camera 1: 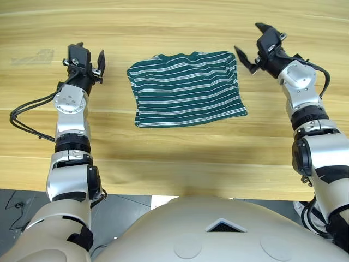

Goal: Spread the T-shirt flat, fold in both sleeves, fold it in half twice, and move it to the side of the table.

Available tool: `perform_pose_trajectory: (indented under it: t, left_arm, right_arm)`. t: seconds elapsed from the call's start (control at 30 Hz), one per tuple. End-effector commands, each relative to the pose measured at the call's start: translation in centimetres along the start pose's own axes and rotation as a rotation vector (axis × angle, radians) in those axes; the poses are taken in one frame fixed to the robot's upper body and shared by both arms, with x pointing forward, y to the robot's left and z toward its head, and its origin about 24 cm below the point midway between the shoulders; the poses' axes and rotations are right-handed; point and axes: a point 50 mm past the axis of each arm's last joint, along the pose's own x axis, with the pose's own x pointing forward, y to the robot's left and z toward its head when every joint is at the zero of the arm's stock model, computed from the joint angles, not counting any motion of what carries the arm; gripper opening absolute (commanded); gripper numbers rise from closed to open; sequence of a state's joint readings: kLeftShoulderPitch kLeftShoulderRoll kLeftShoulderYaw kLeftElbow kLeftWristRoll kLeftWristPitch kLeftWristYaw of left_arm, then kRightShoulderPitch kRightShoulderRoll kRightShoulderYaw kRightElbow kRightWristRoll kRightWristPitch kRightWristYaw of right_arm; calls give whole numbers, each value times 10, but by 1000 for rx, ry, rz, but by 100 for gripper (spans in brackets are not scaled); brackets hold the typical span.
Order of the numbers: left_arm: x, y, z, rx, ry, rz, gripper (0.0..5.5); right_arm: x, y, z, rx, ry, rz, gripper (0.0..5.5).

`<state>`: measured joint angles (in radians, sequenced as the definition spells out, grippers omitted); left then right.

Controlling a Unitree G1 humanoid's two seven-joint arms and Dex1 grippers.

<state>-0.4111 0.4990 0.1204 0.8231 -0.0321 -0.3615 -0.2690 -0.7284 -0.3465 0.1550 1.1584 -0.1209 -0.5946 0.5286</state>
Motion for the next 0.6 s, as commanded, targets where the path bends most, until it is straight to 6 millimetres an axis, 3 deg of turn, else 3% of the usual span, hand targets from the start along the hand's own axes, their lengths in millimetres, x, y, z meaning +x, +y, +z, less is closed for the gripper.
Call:
perform_pose_trajectory:
  t: [0.03,0.17,0.27,0.37,0.47,0.6]
  left_arm:
    - [4,0,25,-44,-154,13,357]
    - [0,3,52,-81,-287,30,390]
    - [-4,-6,66,-82,-337,-11,390]
    - [-9,-16,74,-56,-354,-61,390]
    - [-13,-19,79,-38,-356,-74,390]
    - [-16,-22,82,-27,-354,-88,390]
  right_arm:
    - [22,7,13,-124,74,116,430]
    - [34,16,9,-260,259,220,430]
    - [36,23,-1,-355,418,280,430]
    - [34,23,-10,-557,535,308,430]
    - [27,10,-14,-648,602,311,430]
    - [8,-25,-18,-757,697,268,430]
